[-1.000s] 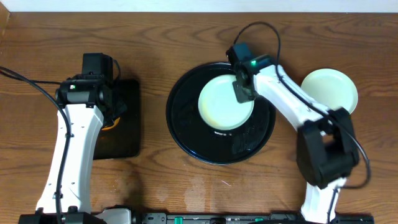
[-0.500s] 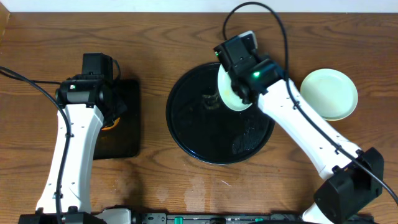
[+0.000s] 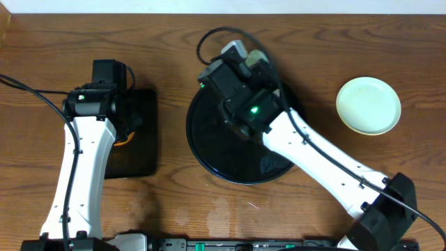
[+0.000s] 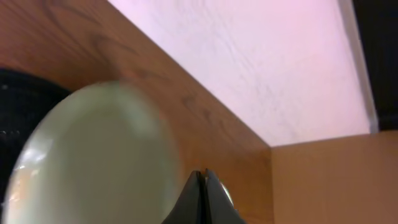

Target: Clean dirty plates on tray and stack at the side

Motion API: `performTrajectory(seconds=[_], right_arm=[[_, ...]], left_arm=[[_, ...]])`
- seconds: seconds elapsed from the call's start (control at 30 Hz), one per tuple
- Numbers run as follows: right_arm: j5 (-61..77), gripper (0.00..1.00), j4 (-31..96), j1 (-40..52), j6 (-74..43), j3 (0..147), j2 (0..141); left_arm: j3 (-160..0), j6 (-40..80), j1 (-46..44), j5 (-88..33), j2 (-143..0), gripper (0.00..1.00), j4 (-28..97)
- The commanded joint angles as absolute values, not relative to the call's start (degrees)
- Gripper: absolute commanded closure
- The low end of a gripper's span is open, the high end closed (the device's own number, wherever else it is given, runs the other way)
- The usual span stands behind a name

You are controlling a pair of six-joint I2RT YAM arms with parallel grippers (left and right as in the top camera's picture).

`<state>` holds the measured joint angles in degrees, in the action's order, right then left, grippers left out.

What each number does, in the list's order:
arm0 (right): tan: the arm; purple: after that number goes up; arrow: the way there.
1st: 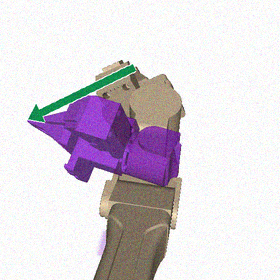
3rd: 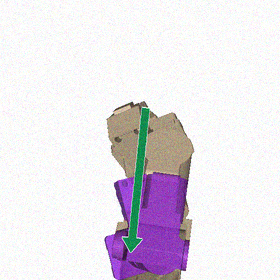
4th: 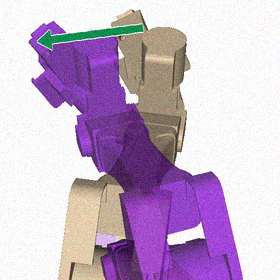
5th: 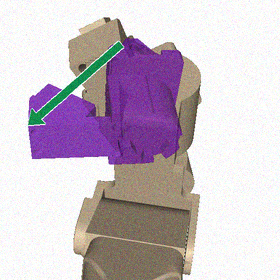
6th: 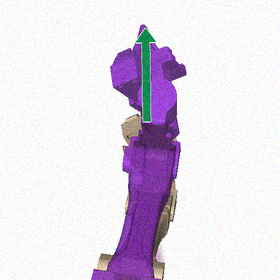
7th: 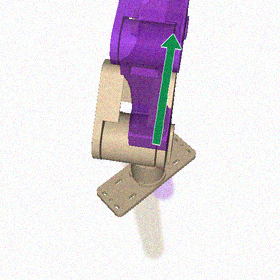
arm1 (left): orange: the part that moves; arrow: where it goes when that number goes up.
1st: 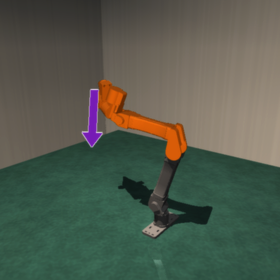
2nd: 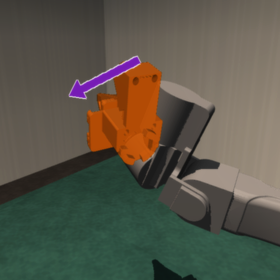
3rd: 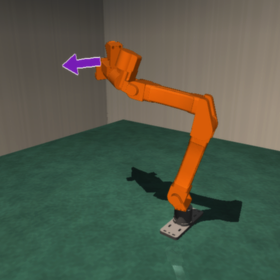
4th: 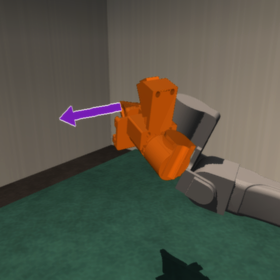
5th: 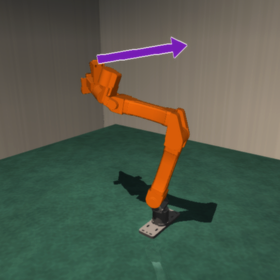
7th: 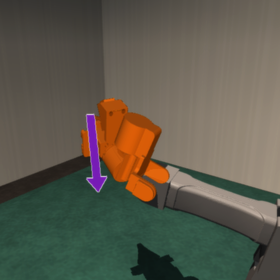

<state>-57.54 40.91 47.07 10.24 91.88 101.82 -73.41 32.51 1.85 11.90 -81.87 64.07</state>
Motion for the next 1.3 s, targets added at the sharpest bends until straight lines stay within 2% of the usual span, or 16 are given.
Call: performTrajectory(seconds=[0.0, 0.27, 0.43, 0.47, 0.5, 0.6, 0.73, 0.9, 1.07, 1.27], right_arm=[[-60.64, 0.99, 40.01, 48.82, 14.00, 92.58, 100.73], [-60.25, 0.99, 40.29, 48.66, 10.85, 92.58, 100.73], [-46.63, 0.98, 46.39, 44.88, -1.50, 92.58, 100.73], [-42.00, 0.95, 47.86, 43.24, -4.43, 92.58, 100.73], [-37.65, 0.88, 48.99, 41.56, -6.90, 92.55, 100.73], [-22.96, 0.59, 51.42, 34.26, -13.28, 92.53, 100.97], [-3.57, 0.46, 52.23, 24.25, -14.13, 92.31, 102.98], [6.76, 0.39, 52.51, 16.10, -13.89, 90.94, 108.73], [17.76, 0.37, 51.03, 13.39, -8.05, 90.89, 116.38], [17.80, 0.37, 50.11, 13.26, -8.08, 90.89, 123.24]], left_arm=[[-72.86, 31.68, 2.09, 11.94, -81.65, 0.92, 64.07], [-72.84, 31.68, 2.09, 11.97, -81.65, 0.92, 64.10], [-72.84, 31.68, 2.09, 11.94, -81.65, 0.92, 64.23], [-72.84, 31.68, 2.09, 11.97, -81.65, 0.92, 64.25], [-72.84, 31.68, 2.09, 11.94, -81.65, 0.92, 64.27], [-72.84, 31.68, 2.09, 11.94, -81.65, 0.92, 64.25], [-72.84, 31.68, 2.09, 11.97, -81.65, 0.92, 64.25], [-72.84, 31.68, 2.09, 11.94, -81.65, 0.92, 64.25], [-72.84, 31.68, 2.09, 11.97, -81.65, 0.92, 64.23], [-72.84, 31.27, 2.09, 11.94, -81.65, 0.92, 64.27]])
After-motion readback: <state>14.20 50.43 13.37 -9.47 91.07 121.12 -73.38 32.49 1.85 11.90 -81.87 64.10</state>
